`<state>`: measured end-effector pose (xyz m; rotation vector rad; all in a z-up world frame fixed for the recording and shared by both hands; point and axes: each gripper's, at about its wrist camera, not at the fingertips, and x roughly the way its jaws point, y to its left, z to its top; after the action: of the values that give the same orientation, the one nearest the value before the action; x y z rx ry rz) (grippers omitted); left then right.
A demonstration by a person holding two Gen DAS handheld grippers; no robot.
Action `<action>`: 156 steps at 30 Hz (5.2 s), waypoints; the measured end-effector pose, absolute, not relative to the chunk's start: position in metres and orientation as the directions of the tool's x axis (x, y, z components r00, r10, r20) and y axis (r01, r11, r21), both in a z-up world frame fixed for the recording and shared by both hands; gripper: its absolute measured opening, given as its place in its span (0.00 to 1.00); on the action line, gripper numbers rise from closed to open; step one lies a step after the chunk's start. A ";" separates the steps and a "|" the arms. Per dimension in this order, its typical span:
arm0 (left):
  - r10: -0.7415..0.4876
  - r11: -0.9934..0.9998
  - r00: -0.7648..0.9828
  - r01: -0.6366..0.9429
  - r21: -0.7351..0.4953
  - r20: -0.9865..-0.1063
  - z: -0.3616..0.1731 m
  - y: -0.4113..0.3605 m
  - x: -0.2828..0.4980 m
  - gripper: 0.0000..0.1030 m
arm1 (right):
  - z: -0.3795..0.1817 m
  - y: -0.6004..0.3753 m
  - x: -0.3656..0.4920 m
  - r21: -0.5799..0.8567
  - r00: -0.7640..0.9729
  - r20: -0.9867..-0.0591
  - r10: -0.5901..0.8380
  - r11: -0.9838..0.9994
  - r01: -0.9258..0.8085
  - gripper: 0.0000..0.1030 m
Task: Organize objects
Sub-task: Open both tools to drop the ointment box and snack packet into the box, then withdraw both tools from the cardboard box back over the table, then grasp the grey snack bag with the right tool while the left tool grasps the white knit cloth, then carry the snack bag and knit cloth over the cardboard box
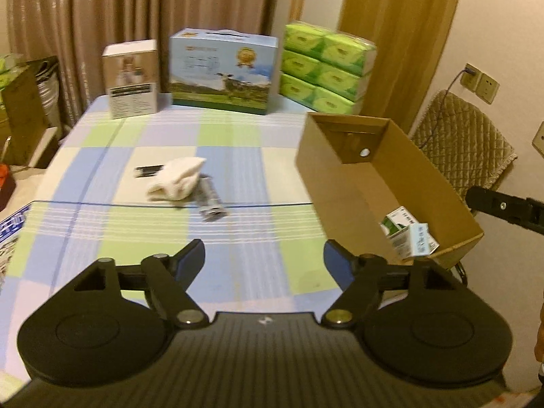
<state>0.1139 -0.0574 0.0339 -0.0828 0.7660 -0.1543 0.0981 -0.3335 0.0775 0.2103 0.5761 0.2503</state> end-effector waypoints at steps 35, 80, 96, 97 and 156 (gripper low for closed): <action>-0.009 0.994 0.729 -0.066 -0.084 -0.684 0.026 0.050 0.070 0.99 | 0.050 -0.215 0.076 0.195 0.708 -0.582 0.400 0.914 -0.355 0.95; -0.009 0.999 0.708 -0.029 -0.042 -0.706 -0.100 0.093 0.272 0.98 | -0.096 -0.135 0.282 0.180 0.607 -0.673 0.424 0.889 -0.421 0.74; -0.037 0.999 0.712 0.004 -0.048 -0.701 -0.123 0.105 0.312 0.98 | -0.145 -0.095 0.337 0.088 0.598 -0.687 0.413 0.864 -0.496 0.49; -0.042 0.999 0.713 0.009 -0.051 -0.700 -0.123 0.105 0.312 0.98 | -0.146 -0.094 0.337 0.077 0.603 -0.683 0.413 0.861 -0.502 0.48; -0.121 0.992 0.687 0.114 -0.058 -0.716 -0.064 0.018 0.212 0.27 | -0.054 -0.177 0.211 0.149 0.670 -0.672 0.317 0.943 -0.296 0.33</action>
<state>0.2119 0.0182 -0.0639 -0.0087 0.8022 -0.1314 0.2111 -0.1765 -0.0541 0.0283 0.7621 0.3455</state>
